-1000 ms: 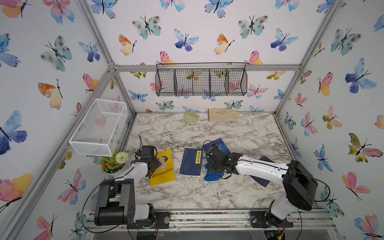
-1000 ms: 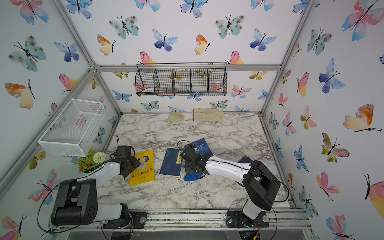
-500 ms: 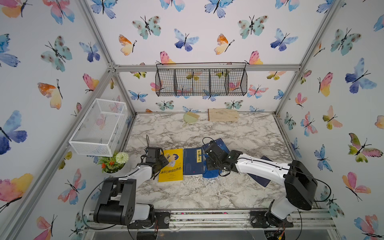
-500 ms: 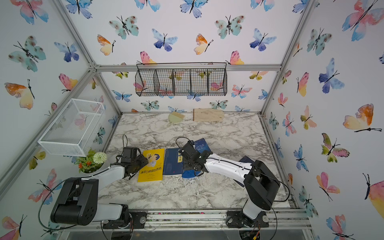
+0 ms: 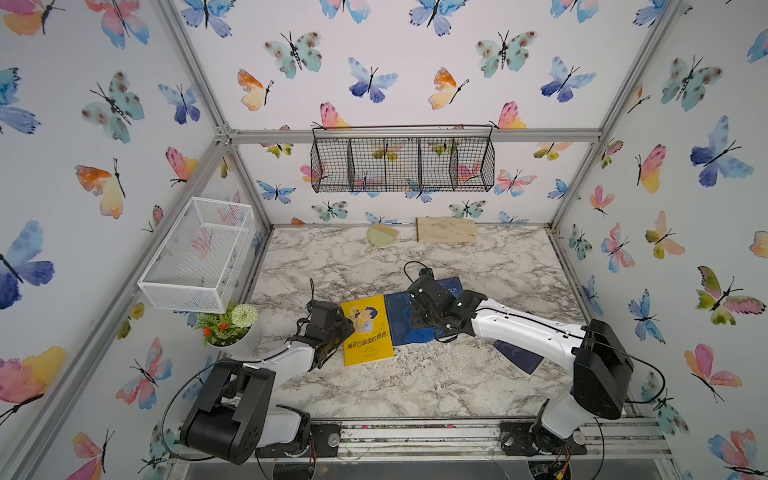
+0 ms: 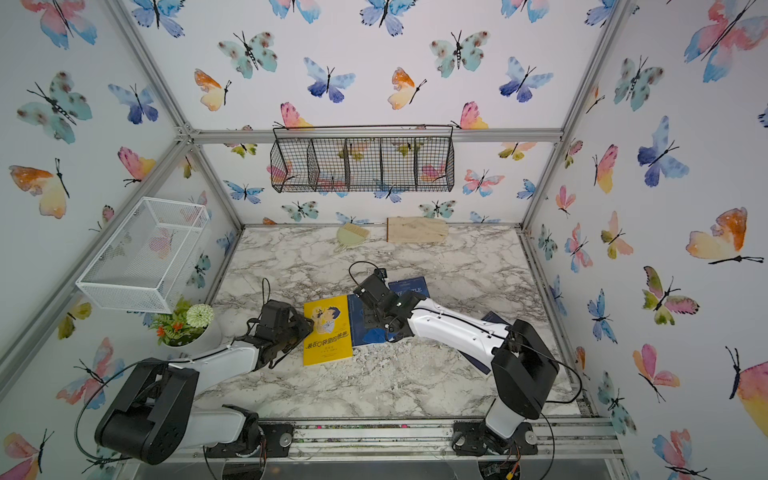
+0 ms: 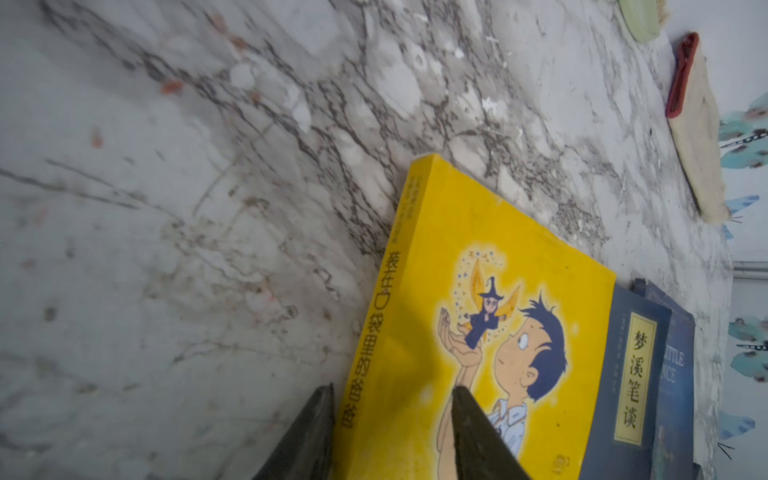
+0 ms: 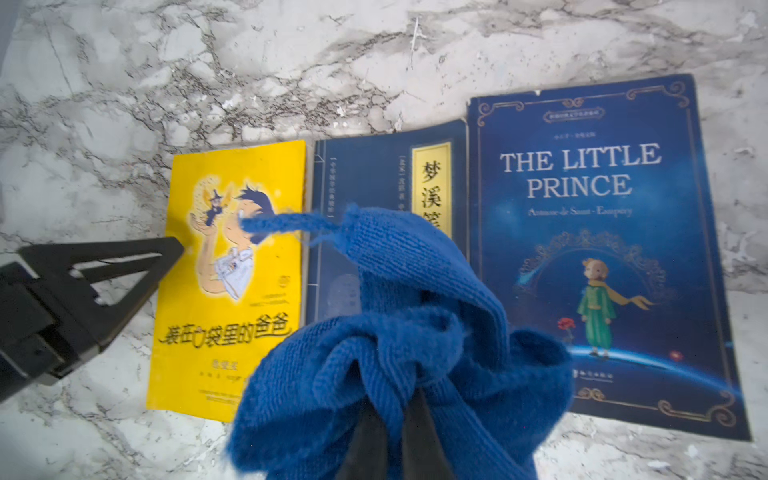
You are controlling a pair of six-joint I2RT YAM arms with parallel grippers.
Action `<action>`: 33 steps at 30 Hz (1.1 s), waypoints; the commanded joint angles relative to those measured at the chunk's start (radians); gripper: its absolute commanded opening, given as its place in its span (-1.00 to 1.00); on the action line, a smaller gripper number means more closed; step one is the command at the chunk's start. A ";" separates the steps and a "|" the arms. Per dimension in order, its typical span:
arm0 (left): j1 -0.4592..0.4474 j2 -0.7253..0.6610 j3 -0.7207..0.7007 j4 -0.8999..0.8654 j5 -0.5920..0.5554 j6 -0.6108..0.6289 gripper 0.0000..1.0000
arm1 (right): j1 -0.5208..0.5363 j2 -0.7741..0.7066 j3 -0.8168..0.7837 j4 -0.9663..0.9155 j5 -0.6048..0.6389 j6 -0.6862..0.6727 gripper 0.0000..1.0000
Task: Wipe the cover of the book
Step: Adjust the book at the center of the board, then wipe the dirt from the cover of the book.
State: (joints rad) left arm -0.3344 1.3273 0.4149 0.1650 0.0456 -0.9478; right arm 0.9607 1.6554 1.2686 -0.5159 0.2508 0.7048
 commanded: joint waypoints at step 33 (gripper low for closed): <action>0.082 0.367 0.345 -0.105 0.001 0.279 -0.35 | -0.002 0.279 0.021 0.216 -0.346 0.083 -0.97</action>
State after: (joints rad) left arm -0.2562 1.6585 0.7921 0.0776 0.0471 -0.6788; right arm 0.9607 1.8557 1.3117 -0.3199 -0.0914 0.7670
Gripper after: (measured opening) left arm 0.330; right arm 0.074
